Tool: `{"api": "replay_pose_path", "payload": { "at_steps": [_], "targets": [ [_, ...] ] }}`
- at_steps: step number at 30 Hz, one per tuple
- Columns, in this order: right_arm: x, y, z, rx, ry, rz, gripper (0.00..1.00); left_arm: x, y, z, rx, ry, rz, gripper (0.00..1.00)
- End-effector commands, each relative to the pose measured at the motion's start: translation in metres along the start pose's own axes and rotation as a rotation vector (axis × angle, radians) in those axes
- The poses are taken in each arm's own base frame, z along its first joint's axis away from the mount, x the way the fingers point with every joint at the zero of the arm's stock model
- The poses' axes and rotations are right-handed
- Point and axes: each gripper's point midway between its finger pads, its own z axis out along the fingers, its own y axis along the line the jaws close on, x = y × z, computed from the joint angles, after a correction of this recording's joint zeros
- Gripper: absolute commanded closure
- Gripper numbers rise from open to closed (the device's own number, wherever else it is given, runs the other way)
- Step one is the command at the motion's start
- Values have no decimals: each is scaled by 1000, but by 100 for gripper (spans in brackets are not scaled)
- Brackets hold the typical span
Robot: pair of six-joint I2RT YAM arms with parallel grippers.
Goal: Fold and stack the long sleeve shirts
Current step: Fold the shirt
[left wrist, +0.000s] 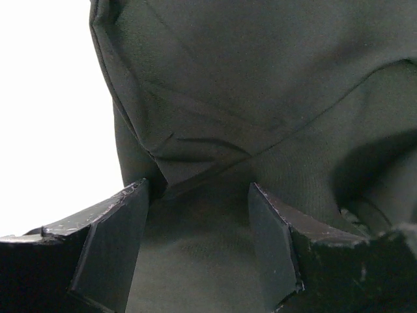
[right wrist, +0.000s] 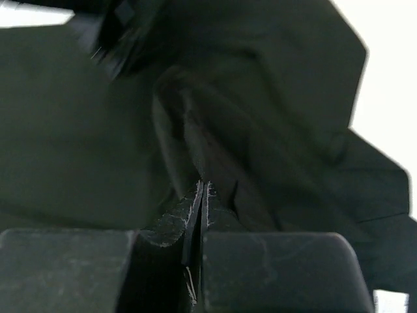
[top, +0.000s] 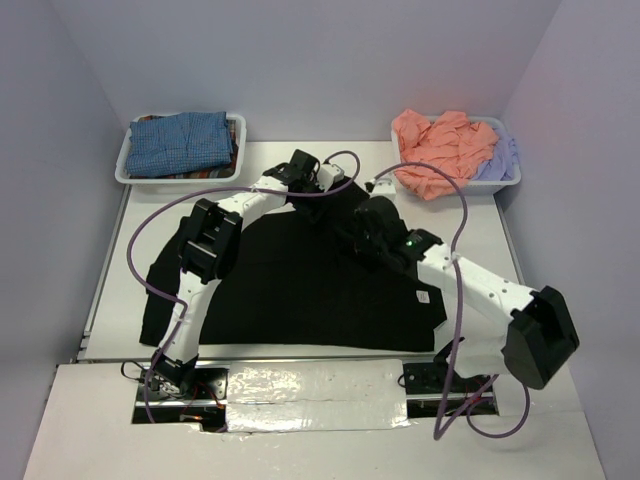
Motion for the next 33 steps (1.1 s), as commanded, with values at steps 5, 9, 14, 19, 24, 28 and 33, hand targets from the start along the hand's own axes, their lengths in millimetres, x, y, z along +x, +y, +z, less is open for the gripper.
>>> {"api": "replay_pose_path", "payload": {
  "at_steps": [5,9,14,19,24,28,33],
  "targets": [
    [43,64,-23,-222,55,-125,99,-30,-15,-29,57,-62,-4,25],
    [83,86,-27,-262,149,-247,77,-33,-16,-32,62,-75,12,24],
    [116,117,-44,-395,265,-363,46,-40,-24,-40,103,-98,34,23],
    [97,118,-66,-462,192,-298,33,-48,-35,-55,157,-123,62,22],
    [79,95,-65,-550,188,-100,42,-58,-48,-70,209,-149,99,21],
    [91,51,-36,-502,282,111,80,-70,-53,-81,209,-174,134,20],
    [104,22,-7,-370,362,185,71,-68,-49,-79,172,-161,141,17]
  ]
}}
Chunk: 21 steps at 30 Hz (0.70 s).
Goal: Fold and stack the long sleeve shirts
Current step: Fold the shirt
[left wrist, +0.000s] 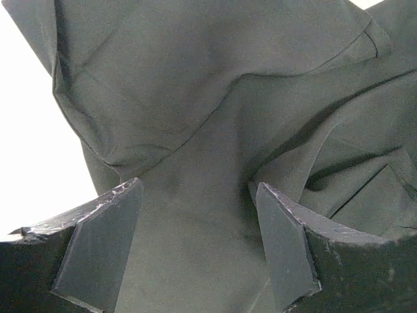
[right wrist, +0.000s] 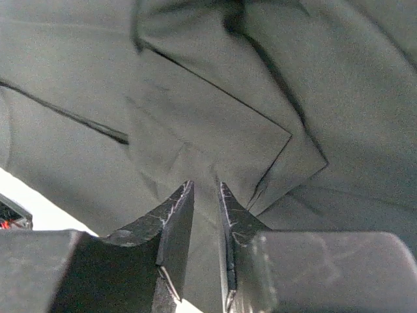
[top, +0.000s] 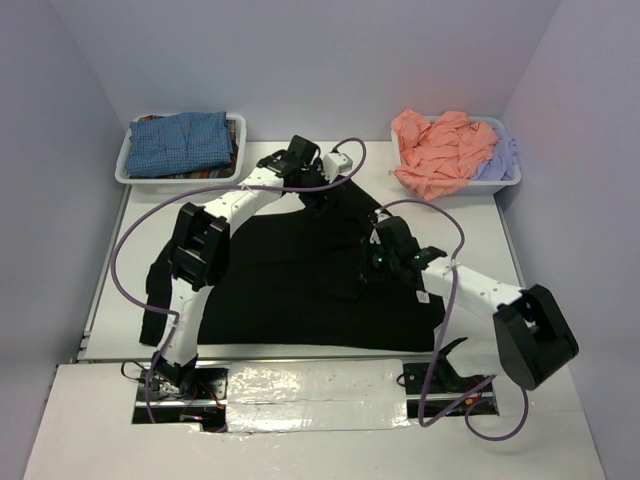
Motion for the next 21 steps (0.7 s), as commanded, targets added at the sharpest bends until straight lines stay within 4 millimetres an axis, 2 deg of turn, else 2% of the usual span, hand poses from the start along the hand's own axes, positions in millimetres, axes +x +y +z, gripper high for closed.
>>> {"api": "replay_pose_path", "payload": {
  "at_steps": [1,5,8,9,11,12,14,15,17,18,21],
  "targets": [
    [0,7,8,-48,40,54,70,-26,-5,-19,-18,-49,56,16],
    [3,-11,20,46,70,110,64,-29,4,-22,-67,-45,66,16],
    [9,-27,25,124,88,161,60,-34,-8,-35,-24,-55,113,18],
    [13,-29,25,126,91,182,56,-34,-15,-38,-1,-58,130,22],
    [12,-30,27,122,72,205,51,-17,-43,-45,109,-24,183,31],
    [9,-29,27,115,59,209,49,3,-58,-46,165,36,174,34],
    [7,-28,29,108,51,213,48,23,-80,-42,248,89,199,39],
    [3,-26,31,97,41,212,47,40,-86,-38,273,132,188,39],
    [-2,-25,34,102,40,204,48,50,-94,-32,286,157,172,40],
    [-2,-31,35,133,44,206,49,52,-95,-30,289,159,160,41],
    [-4,-35,37,147,52,200,49,44,-102,-26,303,133,137,39]
  ]
}}
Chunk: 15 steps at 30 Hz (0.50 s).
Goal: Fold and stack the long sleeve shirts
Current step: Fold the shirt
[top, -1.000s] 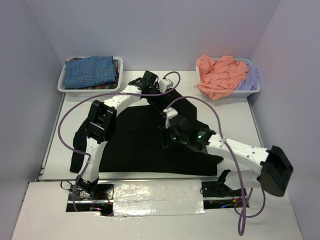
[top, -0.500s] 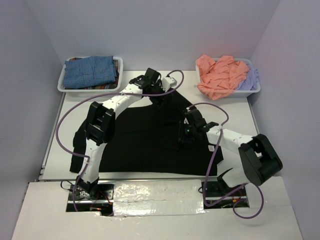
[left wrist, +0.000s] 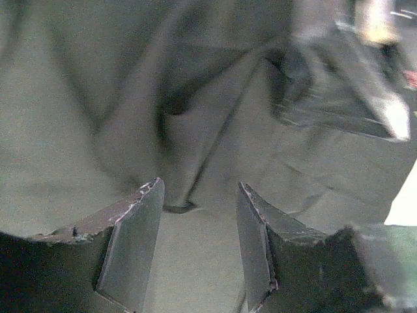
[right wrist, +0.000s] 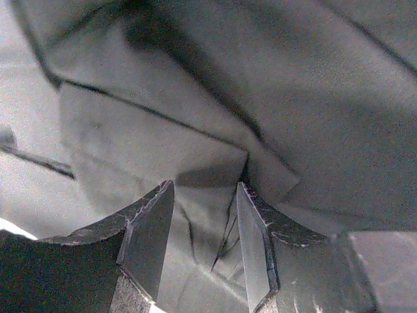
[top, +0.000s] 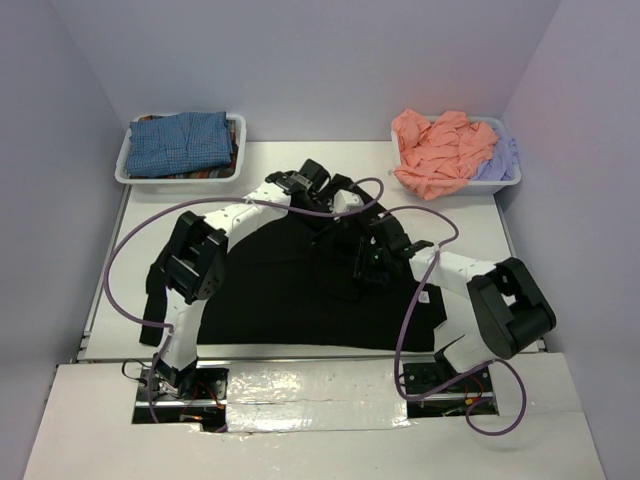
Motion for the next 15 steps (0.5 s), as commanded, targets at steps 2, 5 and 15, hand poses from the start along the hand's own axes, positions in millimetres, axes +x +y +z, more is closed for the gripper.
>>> {"api": "replay_pose_path", "payload": {
  "at_steps": [2,5,15],
  "targets": [
    [-20,0,3,16,-38,6,49,-12,-16,0,65,-43,12,39],
    [-24,-3,4,17,-47,14,47,-3,-25,6,98,-18,20,38],
    [-31,7,12,-30,-46,4,45,35,-3,32,-11,78,-22,27]
  ]
}}
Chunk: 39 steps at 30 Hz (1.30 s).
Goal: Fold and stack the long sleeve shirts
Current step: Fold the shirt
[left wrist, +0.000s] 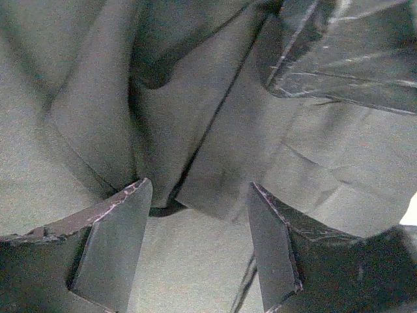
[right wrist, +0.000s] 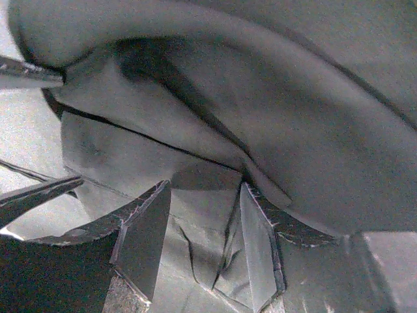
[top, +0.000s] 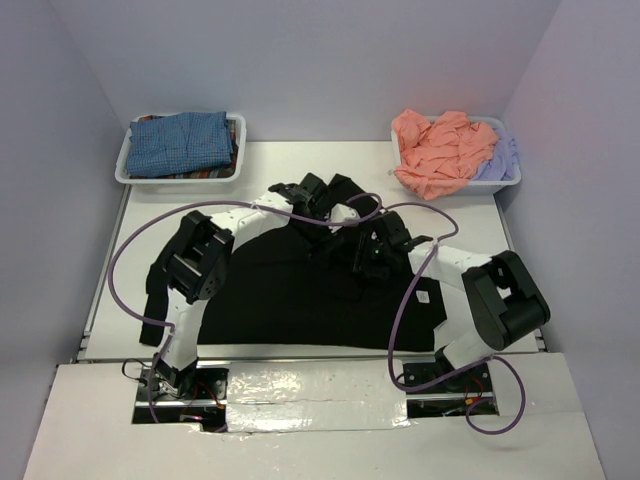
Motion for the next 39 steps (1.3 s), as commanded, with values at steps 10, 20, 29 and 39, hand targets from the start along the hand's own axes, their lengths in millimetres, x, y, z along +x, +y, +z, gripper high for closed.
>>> {"api": "replay_pose_path", "payload": {
  "at_steps": [10,20,29,39],
  "targets": [
    [-25,18,5,-59,-49,-55,69,13,6,11,-29,36,-11,39],
    [-18,21,-2,-97,-41,-110,100,2,-15,-3,90,22,8,35],
    [-14,19,-5,-104,-35,-121,95,18,-23,-9,136,83,45,28],
    [-14,22,-6,-115,-38,-117,94,48,-13,-3,84,170,-36,25]
  ]
}}
